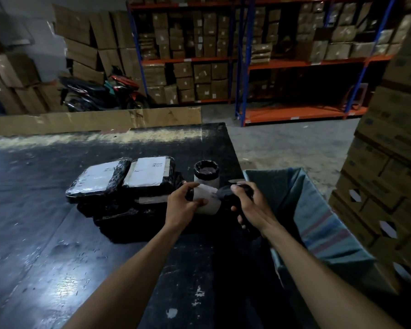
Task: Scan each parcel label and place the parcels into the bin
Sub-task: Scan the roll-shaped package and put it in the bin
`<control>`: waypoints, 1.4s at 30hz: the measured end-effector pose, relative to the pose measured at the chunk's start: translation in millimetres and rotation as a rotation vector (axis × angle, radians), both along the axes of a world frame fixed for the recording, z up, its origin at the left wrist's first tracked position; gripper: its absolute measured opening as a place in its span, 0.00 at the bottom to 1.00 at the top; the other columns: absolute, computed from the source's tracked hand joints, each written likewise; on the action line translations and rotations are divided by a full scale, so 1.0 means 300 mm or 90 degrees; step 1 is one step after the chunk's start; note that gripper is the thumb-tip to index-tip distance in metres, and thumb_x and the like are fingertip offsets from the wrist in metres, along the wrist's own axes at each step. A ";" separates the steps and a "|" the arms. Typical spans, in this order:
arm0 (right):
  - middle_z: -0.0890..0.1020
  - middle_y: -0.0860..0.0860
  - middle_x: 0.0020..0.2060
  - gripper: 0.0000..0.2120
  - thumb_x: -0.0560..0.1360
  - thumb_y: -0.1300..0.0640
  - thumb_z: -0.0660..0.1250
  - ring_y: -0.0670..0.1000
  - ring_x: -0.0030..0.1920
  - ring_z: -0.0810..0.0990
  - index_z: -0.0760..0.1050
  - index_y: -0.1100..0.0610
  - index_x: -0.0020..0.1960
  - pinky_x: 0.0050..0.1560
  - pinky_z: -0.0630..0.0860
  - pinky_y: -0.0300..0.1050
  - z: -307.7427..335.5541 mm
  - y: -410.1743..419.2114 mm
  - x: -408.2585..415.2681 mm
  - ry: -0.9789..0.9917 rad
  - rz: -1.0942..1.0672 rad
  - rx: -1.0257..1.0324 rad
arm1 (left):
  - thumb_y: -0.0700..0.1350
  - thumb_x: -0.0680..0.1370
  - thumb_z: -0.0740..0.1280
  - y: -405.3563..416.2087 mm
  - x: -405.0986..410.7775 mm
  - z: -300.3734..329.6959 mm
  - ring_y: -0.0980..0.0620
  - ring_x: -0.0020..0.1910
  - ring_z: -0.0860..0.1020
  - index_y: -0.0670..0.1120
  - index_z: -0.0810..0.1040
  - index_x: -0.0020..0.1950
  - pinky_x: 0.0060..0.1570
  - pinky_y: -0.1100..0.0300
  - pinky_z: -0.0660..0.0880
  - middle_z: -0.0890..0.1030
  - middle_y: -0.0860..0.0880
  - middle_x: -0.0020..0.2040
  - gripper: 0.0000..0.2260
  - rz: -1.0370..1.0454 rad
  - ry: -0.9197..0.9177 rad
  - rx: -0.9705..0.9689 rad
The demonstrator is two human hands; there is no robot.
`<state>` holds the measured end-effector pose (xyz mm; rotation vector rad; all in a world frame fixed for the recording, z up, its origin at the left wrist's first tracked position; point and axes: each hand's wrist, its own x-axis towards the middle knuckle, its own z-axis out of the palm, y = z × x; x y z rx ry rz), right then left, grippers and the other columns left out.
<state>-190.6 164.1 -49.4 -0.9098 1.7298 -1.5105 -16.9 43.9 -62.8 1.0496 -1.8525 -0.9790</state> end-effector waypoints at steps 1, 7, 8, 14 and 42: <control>0.83 0.56 0.35 0.14 0.74 0.35 0.67 0.53 0.23 0.77 0.74 0.39 0.57 0.24 0.74 0.44 0.003 0.008 0.011 0.005 -0.005 -0.001 | 0.41 0.66 0.81 0.009 0.003 0.001 0.51 0.54 0.82 0.50 0.83 0.59 0.51 0.56 0.81 0.85 0.49 0.52 0.22 -0.003 0.005 0.004; 0.81 0.55 0.32 0.13 0.77 0.40 0.67 0.53 0.22 0.75 0.73 0.43 0.57 0.23 0.73 0.43 0.018 0.043 0.070 0.037 -0.045 0.001 | 0.40 0.68 0.80 0.050 0.041 0.007 0.49 0.53 0.82 0.48 0.83 0.60 0.51 0.54 0.81 0.84 0.48 0.51 0.22 -0.017 0.029 0.020; 0.81 0.54 0.31 0.12 0.78 0.40 0.67 0.53 0.22 0.75 0.73 0.44 0.58 0.23 0.73 0.43 0.022 0.050 0.078 0.043 -0.054 0.002 | 0.40 0.68 0.80 0.053 0.047 0.009 0.49 0.53 0.81 0.48 0.83 0.60 0.52 0.50 0.81 0.84 0.47 0.52 0.22 -0.018 0.028 0.019; 0.85 0.56 0.34 0.10 0.76 0.37 0.66 0.53 0.23 0.77 0.74 0.39 0.53 0.25 0.75 0.44 0.060 0.100 0.126 0.038 -0.072 0.010 | 0.40 0.68 0.80 0.073 0.072 0.017 0.48 0.56 0.80 0.47 0.83 0.61 0.56 0.48 0.79 0.83 0.45 0.55 0.22 -0.036 0.035 0.018; 0.65 0.62 0.76 0.43 0.76 0.35 0.66 0.63 0.75 0.67 0.54 0.54 0.81 0.72 0.69 0.57 -0.124 0.138 0.279 0.395 -0.056 0.356 | 0.46 0.66 0.81 0.099 0.185 0.115 0.52 0.54 0.83 0.56 0.83 0.58 0.54 0.50 0.81 0.84 0.52 0.53 0.21 -0.079 0.134 0.045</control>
